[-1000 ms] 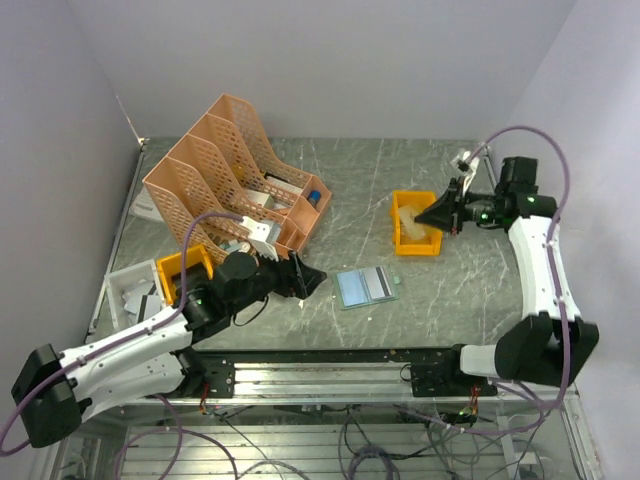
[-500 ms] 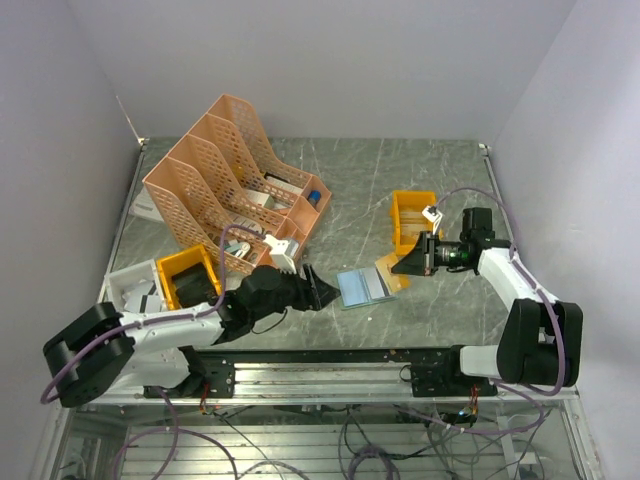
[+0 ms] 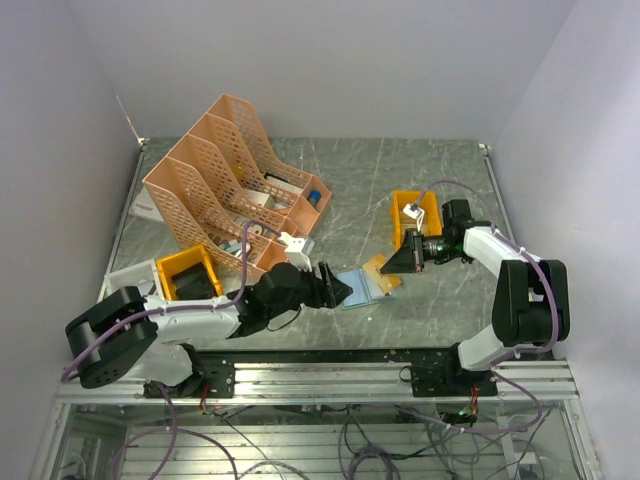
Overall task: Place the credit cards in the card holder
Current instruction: Insert the credit card into the card holder.
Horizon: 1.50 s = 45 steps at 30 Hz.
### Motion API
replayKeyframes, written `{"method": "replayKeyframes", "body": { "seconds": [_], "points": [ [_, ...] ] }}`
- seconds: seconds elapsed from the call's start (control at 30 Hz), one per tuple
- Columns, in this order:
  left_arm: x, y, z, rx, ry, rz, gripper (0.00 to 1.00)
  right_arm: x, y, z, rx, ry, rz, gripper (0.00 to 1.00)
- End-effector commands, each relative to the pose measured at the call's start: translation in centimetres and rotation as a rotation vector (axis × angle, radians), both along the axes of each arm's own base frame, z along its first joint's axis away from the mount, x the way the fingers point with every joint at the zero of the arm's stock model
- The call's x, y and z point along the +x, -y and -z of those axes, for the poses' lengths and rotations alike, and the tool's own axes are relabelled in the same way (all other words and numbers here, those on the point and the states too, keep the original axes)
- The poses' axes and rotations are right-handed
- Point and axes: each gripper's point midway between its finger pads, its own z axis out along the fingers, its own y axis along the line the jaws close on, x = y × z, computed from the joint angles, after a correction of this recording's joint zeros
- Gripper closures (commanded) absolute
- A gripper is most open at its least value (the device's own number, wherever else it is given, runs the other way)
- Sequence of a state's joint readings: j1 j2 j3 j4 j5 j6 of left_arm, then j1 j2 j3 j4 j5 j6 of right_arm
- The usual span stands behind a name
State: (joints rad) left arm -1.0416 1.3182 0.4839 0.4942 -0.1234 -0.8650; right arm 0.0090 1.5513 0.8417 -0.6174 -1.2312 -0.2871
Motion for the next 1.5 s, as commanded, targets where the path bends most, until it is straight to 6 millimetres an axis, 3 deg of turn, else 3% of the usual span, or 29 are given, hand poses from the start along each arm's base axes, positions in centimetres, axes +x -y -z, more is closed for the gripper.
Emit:
{"method": "replayKeyframes", "body": {
  "seconds": [0.0, 0.1, 0.37, 0.57, 0.97, 1.2, 1.27, 1.37, 1.47],
  "points": [
    [0.3, 1.5, -7.0, -0.207, 0.174, 0.113, 0.22, -1.3, -0.9, -4.0, 0.121, 0.183, -0.133, 1.00],
    [0.3, 1.5, -9.0, -0.211, 0.229, 0.173, 0.20, -1.9, -1.4, -5.5, 0.137, 0.264, -0.183, 1.00],
    [0.2, 2.5, -10.9, -0.212, 0.279, 0.279, 0.18, -3.5, -2.9, -9.0, 0.182, 0.394, -0.293, 1.00],
    [-0.2, 4.1, -11.4, -0.257, 0.287, 0.350, 0.34, -4.2, -3.2, -9.4, 0.184, 0.412, -0.316, 1.00],
    [-0.6, 5.0, -10.7, -0.271, 0.274, 0.403, 0.58, -5.1, -3.8, -9.3, 0.179, 0.413, -0.334, 1.00],
    [-0.8, 5.2, -11.1, -0.275, 0.296, 0.422, 0.91, -5.4, -4.1, -8.7, 0.166, 0.395, -0.335, 1.00],
    [-0.8, 5.1, -11.1, -0.273, 0.301, 0.425, 0.93, -5.4, -4.1, -8.7, 0.160, 0.400, -0.334, 0.95],
    [-0.9, 4.7, -11.1, -0.263, 0.308, 0.432, 0.93, -5.4, -4.1, -8.9, 0.154, 0.417, -0.334, 0.78],
    [-0.7, 4.1, -11.2, -0.261, 0.315, 0.430, 0.93, -5.4, -4.0, -8.6, 0.139, 0.424, -0.338, 0.72]
  ]
}}
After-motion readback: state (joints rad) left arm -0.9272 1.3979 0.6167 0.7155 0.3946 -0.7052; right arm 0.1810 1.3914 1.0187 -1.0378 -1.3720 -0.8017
